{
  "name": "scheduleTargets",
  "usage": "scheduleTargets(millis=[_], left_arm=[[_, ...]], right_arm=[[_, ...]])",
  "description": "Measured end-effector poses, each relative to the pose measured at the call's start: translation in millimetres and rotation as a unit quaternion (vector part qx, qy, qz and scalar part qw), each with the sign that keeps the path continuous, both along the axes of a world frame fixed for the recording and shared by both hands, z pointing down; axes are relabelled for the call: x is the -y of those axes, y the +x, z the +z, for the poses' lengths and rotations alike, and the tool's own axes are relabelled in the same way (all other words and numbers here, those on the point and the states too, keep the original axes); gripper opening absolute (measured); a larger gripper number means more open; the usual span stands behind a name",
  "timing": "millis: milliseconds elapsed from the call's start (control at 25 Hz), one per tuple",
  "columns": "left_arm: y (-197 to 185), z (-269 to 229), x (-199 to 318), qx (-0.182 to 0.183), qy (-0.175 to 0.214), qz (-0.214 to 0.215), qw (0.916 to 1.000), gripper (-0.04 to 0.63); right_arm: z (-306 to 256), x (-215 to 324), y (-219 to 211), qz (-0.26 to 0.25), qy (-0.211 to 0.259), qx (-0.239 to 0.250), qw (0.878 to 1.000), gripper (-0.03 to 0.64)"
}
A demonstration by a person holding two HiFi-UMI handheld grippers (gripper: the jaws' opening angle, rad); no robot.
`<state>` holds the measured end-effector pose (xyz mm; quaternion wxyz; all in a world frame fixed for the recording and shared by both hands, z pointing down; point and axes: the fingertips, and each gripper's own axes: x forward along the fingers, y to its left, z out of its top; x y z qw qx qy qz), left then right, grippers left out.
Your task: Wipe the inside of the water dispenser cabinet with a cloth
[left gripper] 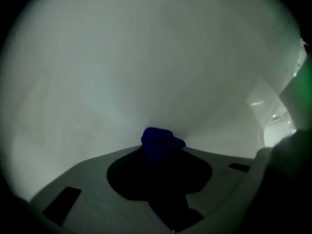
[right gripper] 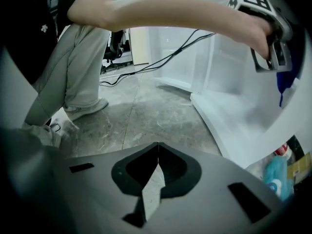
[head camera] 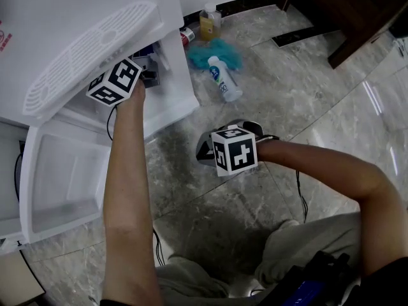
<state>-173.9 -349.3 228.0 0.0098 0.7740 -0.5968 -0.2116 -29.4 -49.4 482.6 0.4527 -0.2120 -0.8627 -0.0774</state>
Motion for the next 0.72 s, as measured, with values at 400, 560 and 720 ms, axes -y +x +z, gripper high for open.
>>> scheduleTargets(millis=[400,560,720], left_arm=[[8.9,14.9,-14.7,0.007,0.001,-0.036,0.9993,0.094],[-2.4,13.6,1.9,0.009,-0.007,-0.044,0.9989,0.094],[-10.9,6.9,12.1,0.029,-0.006,-0.064,0.9975,0.094]], right_arm=[[3.3,1.2,7.1,0.002,0.001,-0.007,1.0,-0.002],[-1.6,1.9,6.0,0.006,-0.002,0.001,1.0,-0.002],[-0.5,7.1,18.7,0.02,-0.008,-0.001,1.0,-0.002]])
